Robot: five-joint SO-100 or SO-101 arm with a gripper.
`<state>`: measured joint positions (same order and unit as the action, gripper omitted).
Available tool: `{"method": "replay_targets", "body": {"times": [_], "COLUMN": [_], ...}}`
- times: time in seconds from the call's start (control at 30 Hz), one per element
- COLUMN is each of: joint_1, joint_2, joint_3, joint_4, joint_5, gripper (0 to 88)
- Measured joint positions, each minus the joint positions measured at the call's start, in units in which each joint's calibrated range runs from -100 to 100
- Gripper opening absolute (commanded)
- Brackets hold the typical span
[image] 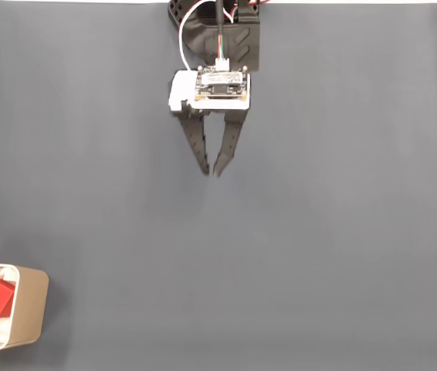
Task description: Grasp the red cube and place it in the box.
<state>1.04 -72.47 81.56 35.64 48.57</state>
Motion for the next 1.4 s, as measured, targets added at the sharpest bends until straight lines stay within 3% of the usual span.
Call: {"method": "replay_targets", "body": {"times": [0.23, 0.53, 1.4], "joint_1": [-0.1, -1.4, -1.3], "joint_2": [-18.0, -26.5, -27.5], "joint_3": [15.3, 17.8, 17.8], "joint_4": [15.0, 34.7, 39.0], "joint_5": [0.1, 1.0, 0.0], "gripper": [0.0, 0.0, 0.1]}}
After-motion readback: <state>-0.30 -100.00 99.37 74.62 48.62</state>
